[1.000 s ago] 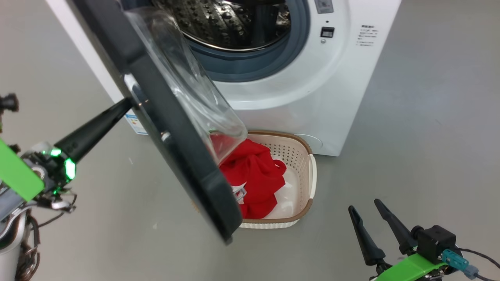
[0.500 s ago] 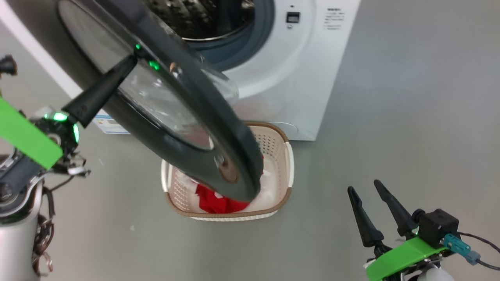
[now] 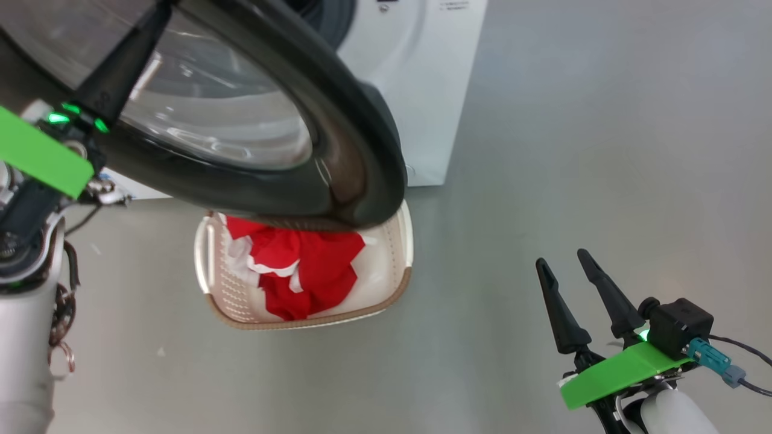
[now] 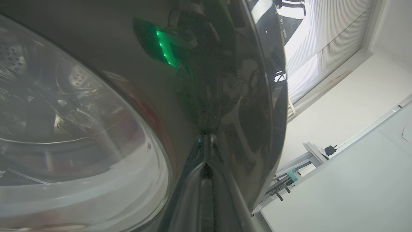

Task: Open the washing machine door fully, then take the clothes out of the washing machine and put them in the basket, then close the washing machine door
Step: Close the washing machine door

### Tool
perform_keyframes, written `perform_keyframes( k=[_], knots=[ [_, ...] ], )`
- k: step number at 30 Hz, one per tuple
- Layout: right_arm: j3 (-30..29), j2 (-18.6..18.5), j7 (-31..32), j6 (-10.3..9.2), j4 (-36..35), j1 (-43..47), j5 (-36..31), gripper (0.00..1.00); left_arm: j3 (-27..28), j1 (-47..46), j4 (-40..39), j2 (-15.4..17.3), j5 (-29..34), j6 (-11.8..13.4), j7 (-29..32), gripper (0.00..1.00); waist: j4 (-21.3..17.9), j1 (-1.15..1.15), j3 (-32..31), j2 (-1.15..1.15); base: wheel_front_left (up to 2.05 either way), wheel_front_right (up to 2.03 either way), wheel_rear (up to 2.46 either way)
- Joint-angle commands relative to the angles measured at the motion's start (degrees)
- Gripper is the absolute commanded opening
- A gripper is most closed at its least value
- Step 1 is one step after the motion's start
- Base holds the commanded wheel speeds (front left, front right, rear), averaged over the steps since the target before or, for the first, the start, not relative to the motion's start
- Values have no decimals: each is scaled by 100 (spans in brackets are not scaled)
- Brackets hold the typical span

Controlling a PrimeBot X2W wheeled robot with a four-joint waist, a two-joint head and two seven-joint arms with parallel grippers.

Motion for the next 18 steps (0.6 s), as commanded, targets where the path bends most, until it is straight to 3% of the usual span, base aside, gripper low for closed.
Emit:
perform_keyframes(
  k=[1,8,18],
  knots=[
    [109,23,-37,28,-140,-147,17,100,105,-316,-45,319,114,-38,-174,0,-170,0,159,0,0,0,0],
    [102,76,-37,28,-151,-254,26,100,-144,-672,246,495,183,-38,-745,0,-349,0,288,0,0,0,0],
    [43,92,-37,28,-132,-205,15,100,-538,-670,442,706,-56,-38,-1041,0,-359,0,217,0,0,0,0]
  ],
)
